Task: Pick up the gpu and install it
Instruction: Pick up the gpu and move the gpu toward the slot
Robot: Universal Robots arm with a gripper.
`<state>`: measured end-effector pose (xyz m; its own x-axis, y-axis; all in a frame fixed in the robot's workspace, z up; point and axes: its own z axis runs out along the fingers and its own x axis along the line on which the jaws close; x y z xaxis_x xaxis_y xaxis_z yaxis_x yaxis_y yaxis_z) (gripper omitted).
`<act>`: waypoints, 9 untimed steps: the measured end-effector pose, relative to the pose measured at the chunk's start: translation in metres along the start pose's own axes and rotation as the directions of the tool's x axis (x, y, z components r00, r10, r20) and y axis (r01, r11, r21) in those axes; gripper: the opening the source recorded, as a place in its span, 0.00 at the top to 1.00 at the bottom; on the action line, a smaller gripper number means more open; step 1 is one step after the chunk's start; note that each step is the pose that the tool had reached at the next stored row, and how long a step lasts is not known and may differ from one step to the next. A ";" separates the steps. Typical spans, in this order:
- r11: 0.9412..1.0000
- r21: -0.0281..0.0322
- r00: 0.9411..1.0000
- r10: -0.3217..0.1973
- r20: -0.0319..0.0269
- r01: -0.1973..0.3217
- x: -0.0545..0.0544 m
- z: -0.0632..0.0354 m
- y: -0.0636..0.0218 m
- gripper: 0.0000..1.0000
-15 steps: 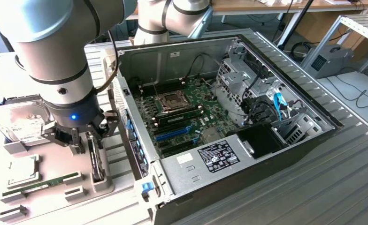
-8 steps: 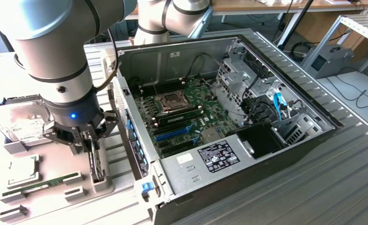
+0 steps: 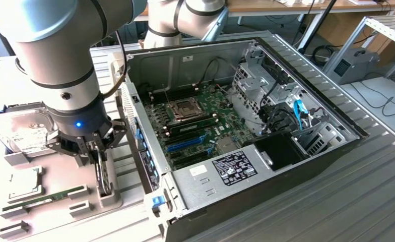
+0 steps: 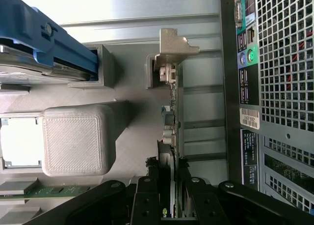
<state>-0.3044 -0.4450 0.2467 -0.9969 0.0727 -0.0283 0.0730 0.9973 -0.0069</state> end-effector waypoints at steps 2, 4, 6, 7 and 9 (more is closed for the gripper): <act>1.000 0.001 1.000 0.000 0.000 0.000 0.000 0.0000 0.0000 0.74; 1.000 0.003 1.000 0.000 0.000 0.000 0.000 0.0000 0.0000 0.74; 1.000 0.005 1.000 0.000 0.000 0.000 0.000 0.0000 0.0000 0.74; 1.000 0.007 1.000 0.000 0.000 0.000 0.000 0.0000 0.0000 0.74; 1.000 0.009 1.000 0.000 0.001 0.000 0.000 0.0000 0.0000 0.74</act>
<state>-0.3044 -0.4450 0.2467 -0.9969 0.0725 -0.0290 0.0730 0.9972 -0.0160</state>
